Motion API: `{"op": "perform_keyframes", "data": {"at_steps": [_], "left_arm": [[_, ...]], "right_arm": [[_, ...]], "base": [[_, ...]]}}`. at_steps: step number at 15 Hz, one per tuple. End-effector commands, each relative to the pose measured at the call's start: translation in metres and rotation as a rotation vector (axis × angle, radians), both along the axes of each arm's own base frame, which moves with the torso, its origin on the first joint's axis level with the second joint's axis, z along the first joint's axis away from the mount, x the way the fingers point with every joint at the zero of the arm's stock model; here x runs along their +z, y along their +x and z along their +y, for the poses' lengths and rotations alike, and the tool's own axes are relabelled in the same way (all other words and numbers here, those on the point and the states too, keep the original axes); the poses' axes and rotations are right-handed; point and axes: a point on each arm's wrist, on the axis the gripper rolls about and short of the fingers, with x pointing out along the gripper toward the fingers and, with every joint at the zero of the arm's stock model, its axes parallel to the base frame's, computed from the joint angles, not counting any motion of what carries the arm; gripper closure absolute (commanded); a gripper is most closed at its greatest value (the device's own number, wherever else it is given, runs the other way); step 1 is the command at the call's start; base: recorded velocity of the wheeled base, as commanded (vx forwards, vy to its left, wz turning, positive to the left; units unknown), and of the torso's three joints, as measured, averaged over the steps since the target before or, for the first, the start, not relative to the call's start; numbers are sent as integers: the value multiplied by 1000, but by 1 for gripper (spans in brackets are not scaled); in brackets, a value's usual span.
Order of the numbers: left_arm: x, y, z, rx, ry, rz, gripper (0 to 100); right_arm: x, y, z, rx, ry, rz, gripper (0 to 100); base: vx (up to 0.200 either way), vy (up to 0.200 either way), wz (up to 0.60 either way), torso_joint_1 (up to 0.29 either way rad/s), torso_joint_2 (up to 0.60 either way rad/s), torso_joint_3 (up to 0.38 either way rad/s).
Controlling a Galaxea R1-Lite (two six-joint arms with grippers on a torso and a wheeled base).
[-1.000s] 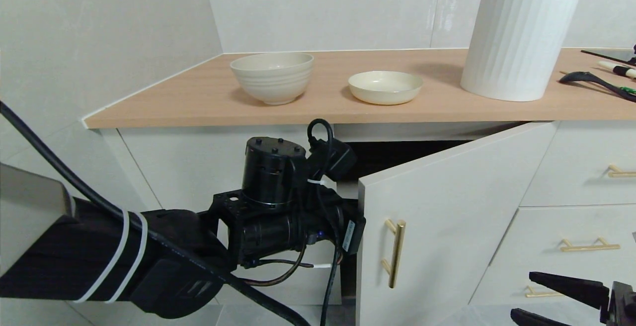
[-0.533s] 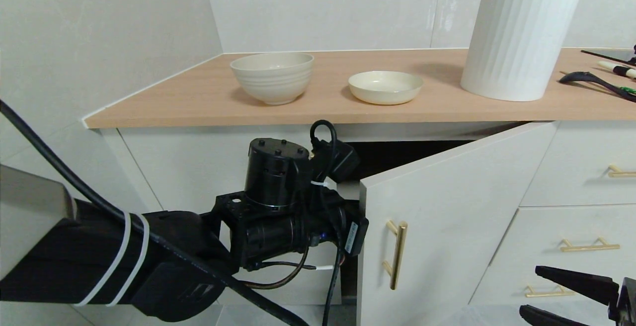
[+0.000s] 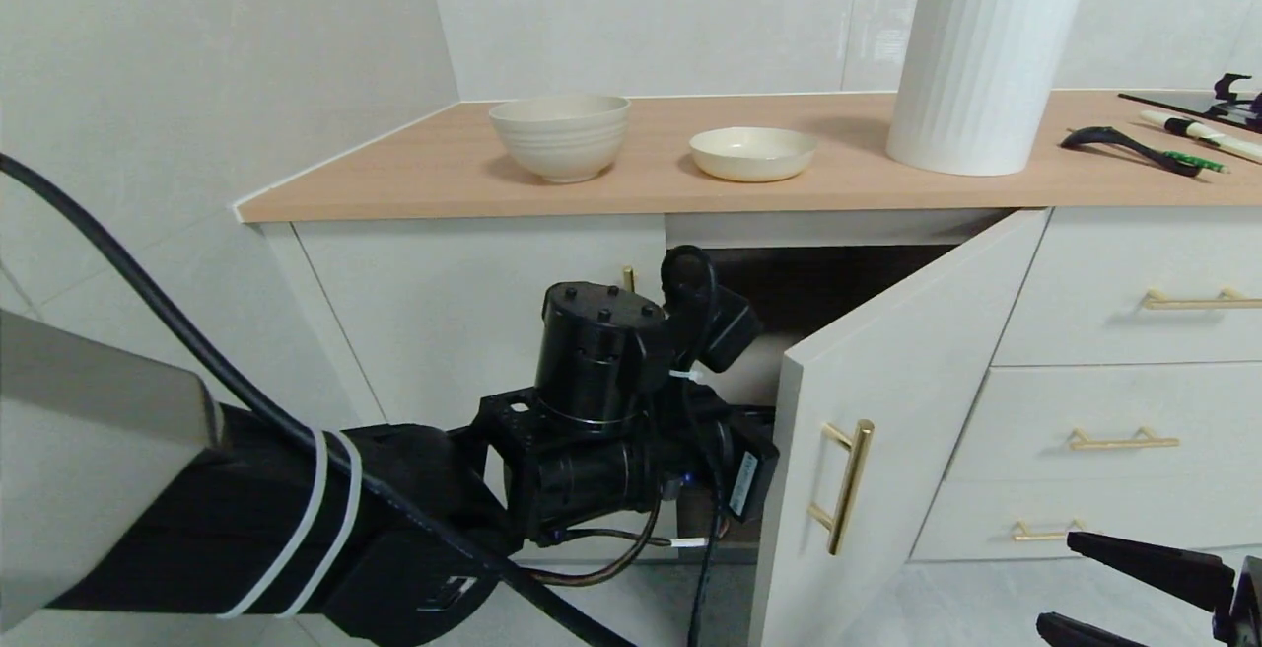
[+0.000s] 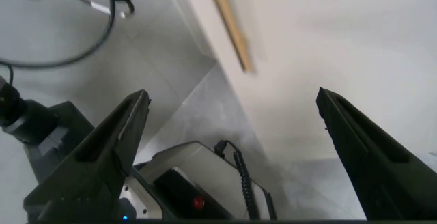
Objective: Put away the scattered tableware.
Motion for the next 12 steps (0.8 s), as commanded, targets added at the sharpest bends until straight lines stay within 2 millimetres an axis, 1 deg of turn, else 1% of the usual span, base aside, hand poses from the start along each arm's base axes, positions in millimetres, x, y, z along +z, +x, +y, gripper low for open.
{"op": "perform_keyframes", "data": {"at_steps": [1, 4, 7, 8, 12], "left_arm": [[-11, 2, -14, 5, -5, 24, 100], [-12, -7, -21, -20, -9, 34, 100], [-9, -21, -30, -54, -12, 29, 100], [-8, -23, -31, -50, -13, 23, 100], [-12, -22, -32, -23, 4, 24, 100]], "right_arm": [[1, -1, 0, 0, 3, -8, 0], [10, -8, -3, 2, 29, -72, 0], [13, -14, -5, 10, 42, -107, 0], [13, -14, -5, 12, 44, -109, 0], [11, -15, -5, 16, 36, -91, 0]], "base": [[0, 0, 0, 0, 0, 0], [0, 0, 0, 0, 0, 0], [0, 0, 0, 0, 0, 0], [0, 0, 0, 0, 0, 0], [0, 0, 0, 0, 0, 0]]}}
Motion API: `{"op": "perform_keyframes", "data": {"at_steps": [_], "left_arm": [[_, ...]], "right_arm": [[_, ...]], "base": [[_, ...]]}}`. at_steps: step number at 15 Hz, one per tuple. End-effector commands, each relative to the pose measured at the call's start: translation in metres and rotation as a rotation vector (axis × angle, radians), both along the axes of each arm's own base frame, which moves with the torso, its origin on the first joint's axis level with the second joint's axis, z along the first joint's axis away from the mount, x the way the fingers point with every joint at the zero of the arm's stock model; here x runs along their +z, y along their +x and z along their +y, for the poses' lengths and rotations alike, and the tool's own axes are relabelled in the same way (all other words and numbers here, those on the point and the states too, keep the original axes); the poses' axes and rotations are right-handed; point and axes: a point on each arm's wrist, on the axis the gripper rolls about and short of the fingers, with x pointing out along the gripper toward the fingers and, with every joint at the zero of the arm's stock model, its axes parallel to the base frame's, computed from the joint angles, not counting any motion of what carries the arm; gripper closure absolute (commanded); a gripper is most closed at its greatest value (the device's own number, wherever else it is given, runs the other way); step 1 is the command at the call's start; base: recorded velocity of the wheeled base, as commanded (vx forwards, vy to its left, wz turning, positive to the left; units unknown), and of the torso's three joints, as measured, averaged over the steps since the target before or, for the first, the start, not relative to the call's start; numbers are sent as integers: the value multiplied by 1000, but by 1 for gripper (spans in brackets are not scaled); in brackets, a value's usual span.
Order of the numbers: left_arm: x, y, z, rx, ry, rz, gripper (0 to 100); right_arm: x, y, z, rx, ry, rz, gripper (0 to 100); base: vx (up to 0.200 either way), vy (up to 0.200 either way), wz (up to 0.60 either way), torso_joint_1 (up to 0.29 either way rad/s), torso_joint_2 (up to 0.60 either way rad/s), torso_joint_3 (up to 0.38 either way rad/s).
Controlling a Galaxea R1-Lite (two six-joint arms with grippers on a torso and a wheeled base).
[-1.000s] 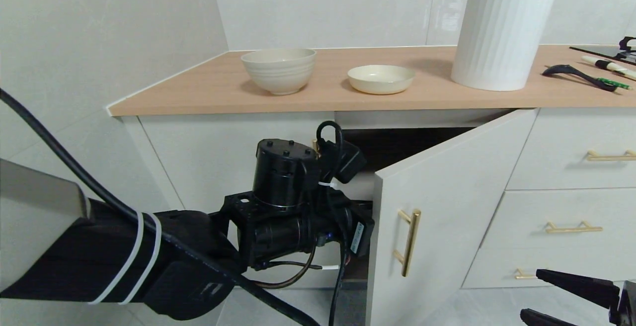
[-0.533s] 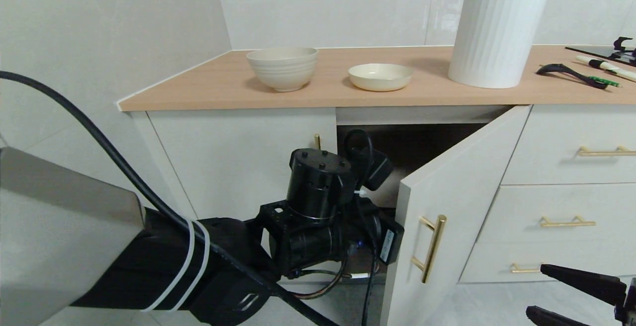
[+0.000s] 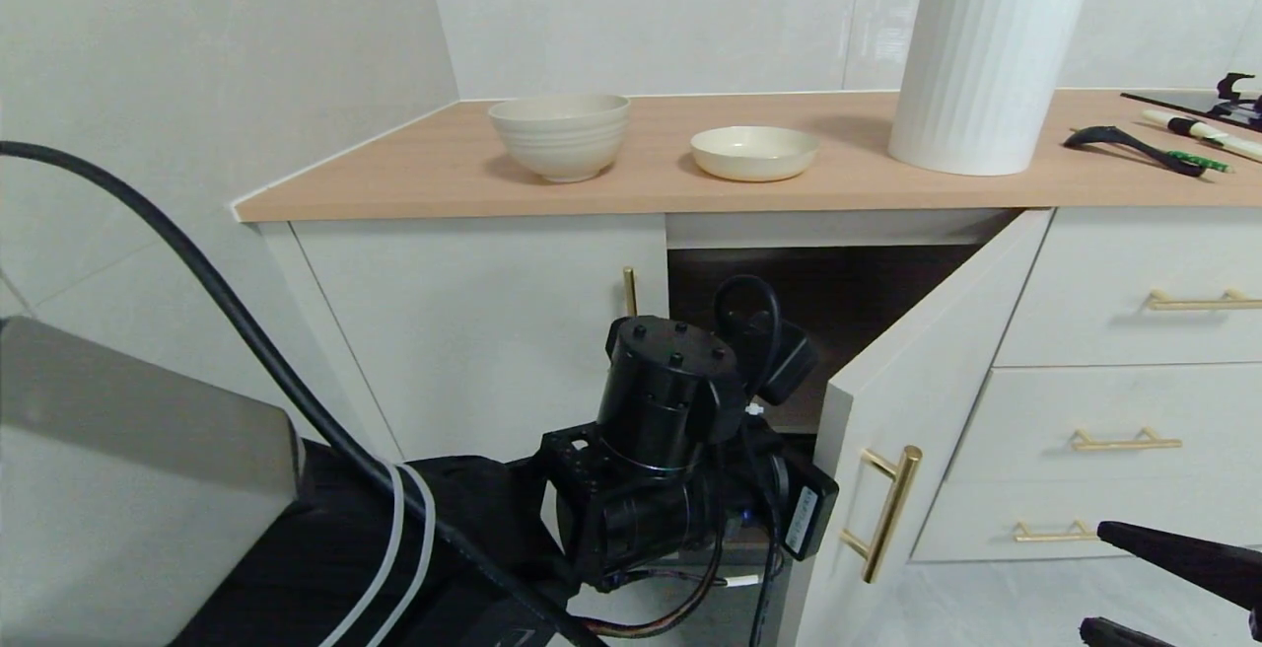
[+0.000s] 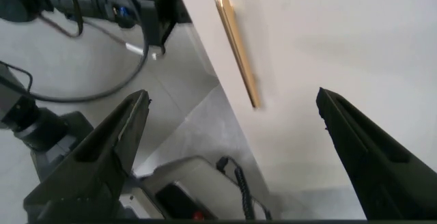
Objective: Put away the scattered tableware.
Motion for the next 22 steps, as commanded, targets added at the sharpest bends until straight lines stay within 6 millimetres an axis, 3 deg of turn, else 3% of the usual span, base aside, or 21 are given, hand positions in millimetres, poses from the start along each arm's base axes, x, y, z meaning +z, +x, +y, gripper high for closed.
{"op": "perform_keyframes", "data": {"at_steps": [1, 11, 13, 22], "left_arm": [[-2, -1, 0, -2, 5, 5, 100], [-10, 5, -8, 10, -16, 55, 100], [-18, 10, -17, 13, -35, 101, 100], [-18, -29, -51, -87, -97, 170, 100]], "right_arm": [[0, 0, 0, 2, 0, -3, 0], [1, -2, -1, 2, 5, -14, 0], [6, -5, -2, 3, 17, -42, 0], [35, -42, -14, 172, 74, -147, 0]], "base": [[0, 0, 0, 0, 0, 0], [-20, 0, 0, 0, 1, 0], [0, 0, 0, 0, 0, 0], [0, 0, 0, 0, 0, 0]]}}
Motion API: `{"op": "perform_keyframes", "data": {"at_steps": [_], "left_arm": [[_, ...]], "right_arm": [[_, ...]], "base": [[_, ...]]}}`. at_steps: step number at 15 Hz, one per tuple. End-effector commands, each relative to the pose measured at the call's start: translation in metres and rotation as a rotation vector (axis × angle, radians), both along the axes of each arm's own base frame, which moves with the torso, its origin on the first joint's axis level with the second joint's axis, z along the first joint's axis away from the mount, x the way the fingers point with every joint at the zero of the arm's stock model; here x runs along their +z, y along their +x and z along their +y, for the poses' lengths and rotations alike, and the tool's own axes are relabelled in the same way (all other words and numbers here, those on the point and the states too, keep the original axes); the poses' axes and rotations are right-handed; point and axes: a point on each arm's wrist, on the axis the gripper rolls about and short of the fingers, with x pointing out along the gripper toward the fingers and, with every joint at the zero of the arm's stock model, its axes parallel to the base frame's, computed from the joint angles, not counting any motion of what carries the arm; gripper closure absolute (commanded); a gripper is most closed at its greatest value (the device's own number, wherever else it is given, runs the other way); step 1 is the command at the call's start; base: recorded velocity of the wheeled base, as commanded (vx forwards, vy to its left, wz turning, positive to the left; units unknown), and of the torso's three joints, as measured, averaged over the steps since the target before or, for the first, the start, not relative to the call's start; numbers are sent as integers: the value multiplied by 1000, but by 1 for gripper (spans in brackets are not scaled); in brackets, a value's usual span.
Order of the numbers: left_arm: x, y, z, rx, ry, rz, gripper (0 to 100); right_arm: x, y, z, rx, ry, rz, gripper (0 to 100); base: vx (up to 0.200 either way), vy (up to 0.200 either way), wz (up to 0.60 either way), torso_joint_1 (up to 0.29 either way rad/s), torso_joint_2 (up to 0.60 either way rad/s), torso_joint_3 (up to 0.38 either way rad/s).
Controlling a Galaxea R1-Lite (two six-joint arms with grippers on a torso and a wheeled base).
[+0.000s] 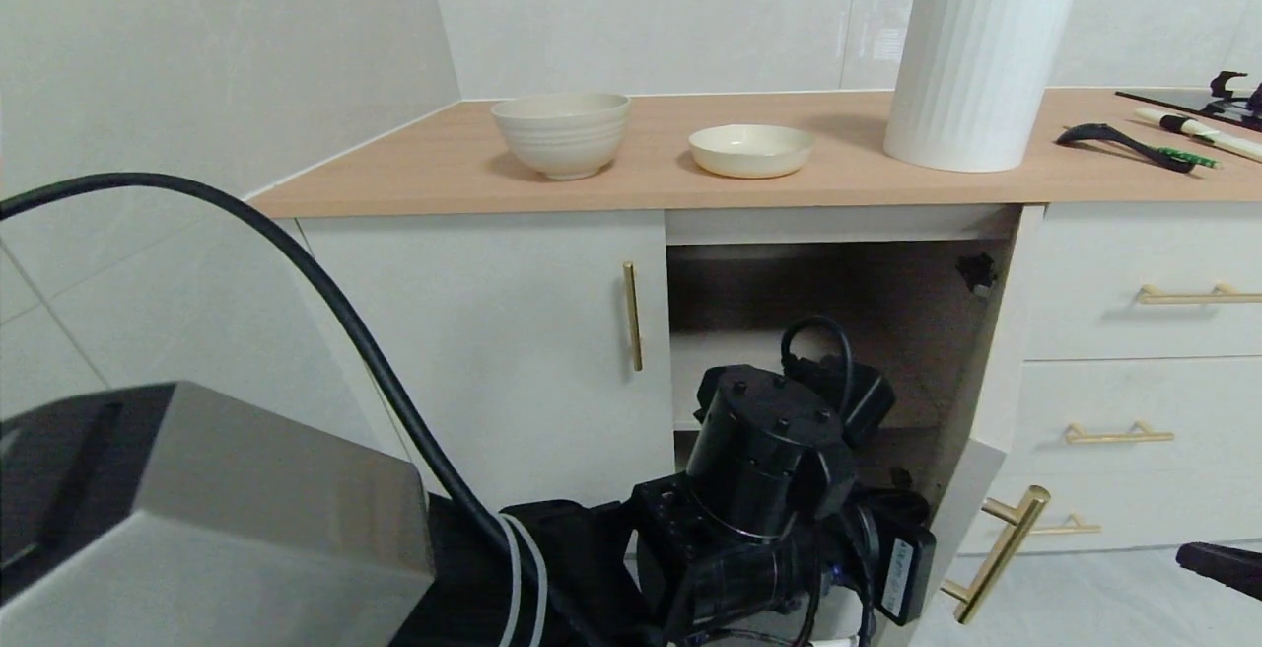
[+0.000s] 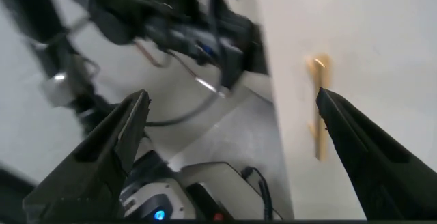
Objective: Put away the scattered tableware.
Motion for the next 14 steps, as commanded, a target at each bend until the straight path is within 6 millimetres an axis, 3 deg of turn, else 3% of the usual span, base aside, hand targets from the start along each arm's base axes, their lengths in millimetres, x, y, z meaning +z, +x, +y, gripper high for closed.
{"op": "perform_keyframes", "data": {"at_steps": [1, 7, 12, 14], "left_arm": [[-3, -8, -12, -37, -2, 1, 100], [1, -13, -32, -356, -71, 73, 100], [9, -9, -34, -262, -120, -9, 100], [26, -1, -18, -224, -141, -34, 100]], "right_arm": [[11, -12, -5, 20, 30, -72, 0], [14, -23, -7, 135, 49, -118, 0], [13, -21, -6, 158, 44, -100, 0], [13, -18, -4, 158, 38, -83, 0]], "base": [[0, 0, 0, 0, 0, 0], [0, 0, 0, 0, 0, 0], [0, 0, 0, 0, 0, 0], [0, 0, 0, 0, 0, 0]]}}
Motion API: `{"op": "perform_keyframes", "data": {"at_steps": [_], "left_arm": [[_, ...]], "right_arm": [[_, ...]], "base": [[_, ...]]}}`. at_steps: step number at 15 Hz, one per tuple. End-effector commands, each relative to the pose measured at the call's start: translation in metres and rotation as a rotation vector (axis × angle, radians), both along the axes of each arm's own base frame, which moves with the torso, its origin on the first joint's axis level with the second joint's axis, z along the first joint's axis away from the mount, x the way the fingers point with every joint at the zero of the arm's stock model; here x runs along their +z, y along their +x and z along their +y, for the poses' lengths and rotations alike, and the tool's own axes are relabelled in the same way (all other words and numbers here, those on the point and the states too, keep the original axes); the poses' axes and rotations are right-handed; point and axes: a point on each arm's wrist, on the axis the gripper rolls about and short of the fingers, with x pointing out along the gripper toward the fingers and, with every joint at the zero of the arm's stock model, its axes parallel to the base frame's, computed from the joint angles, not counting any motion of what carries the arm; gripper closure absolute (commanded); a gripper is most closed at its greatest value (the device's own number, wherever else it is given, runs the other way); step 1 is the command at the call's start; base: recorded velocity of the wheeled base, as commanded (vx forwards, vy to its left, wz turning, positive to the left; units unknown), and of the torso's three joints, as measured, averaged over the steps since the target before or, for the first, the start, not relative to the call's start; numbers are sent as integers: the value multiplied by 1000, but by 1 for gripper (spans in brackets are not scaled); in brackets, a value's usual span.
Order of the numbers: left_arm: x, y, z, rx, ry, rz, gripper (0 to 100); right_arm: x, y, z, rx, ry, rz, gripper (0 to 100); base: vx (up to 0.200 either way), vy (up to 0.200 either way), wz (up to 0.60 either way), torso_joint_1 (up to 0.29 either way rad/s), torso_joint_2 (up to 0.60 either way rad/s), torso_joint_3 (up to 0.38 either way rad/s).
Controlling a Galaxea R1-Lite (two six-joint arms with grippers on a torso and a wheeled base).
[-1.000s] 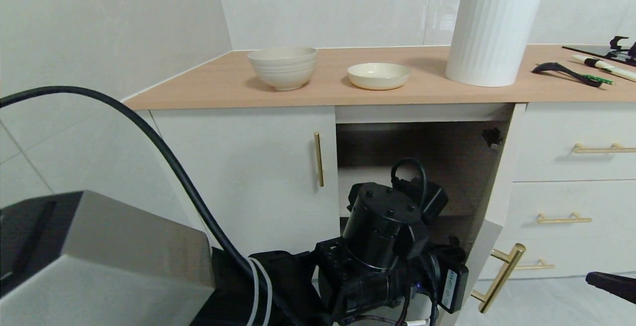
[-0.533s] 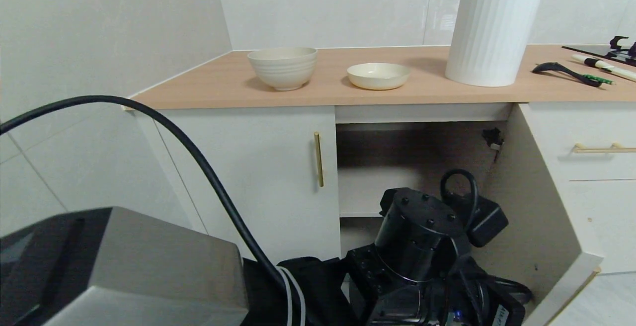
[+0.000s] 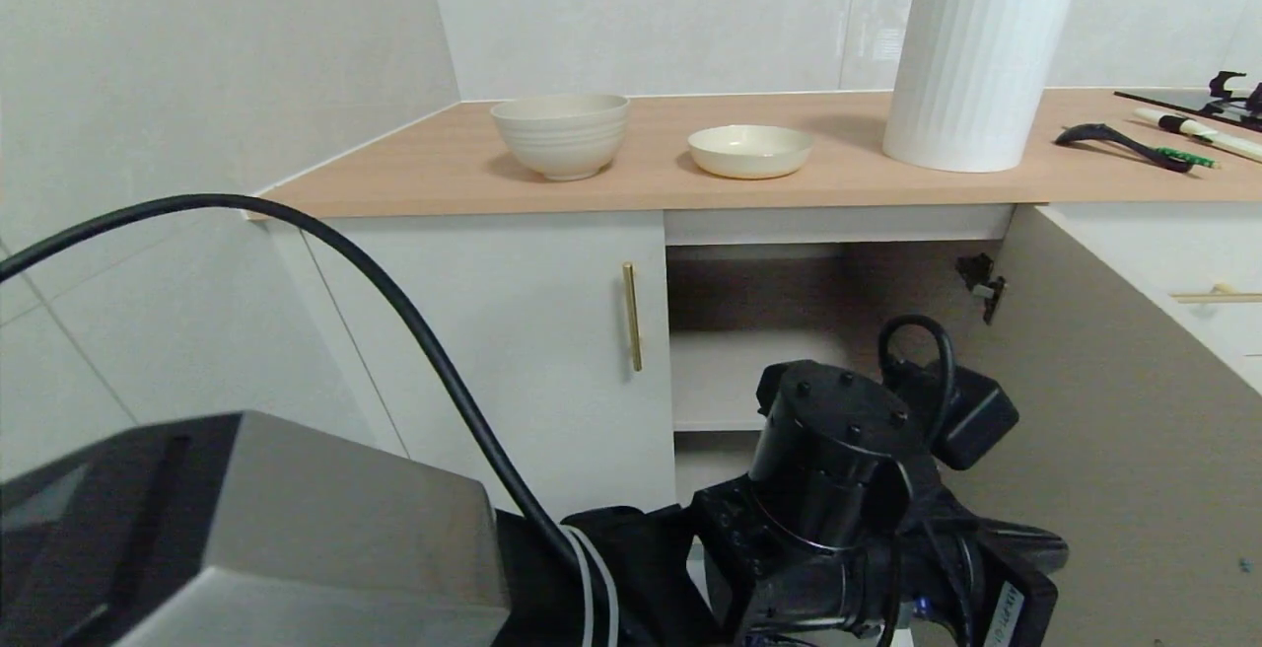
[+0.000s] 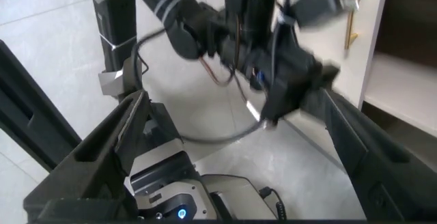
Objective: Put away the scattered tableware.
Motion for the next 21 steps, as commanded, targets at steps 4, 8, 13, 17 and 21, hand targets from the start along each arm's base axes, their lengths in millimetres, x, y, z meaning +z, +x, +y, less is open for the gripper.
{"op": "perform_keyframes", "data": {"at_steps": [4, 8, 13, 17, 21], "left_arm": [[33, 36, 99, 275, 26, -110, 100], [27, 41, 208, 551, 82, -87, 100], [38, 42, 248, 654, 64, -192, 0], [58, 46, 252, 733, 24, -254, 0], [78, 42, 256, 858, -5, -316, 0]], "right_arm": [[6, 47, 22, 30, -81, 155, 0], [4, 115, 69, -29, -160, 191, 0], [5, 147, 102, -163, -230, 160, 0], [10, 146, 100, -252, -237, 145, 0], [32, 146, 101, -285, -181, 116, 0]], "base": [[0, 0, 0, 0, 0, 0], [0, 0, 0, 0, 0, 0], [0, 0, 0, 0, 0, 0], [0, 0, 0, 0, 0, 0], [0, 0, 0, 0, 0, 0]]}}
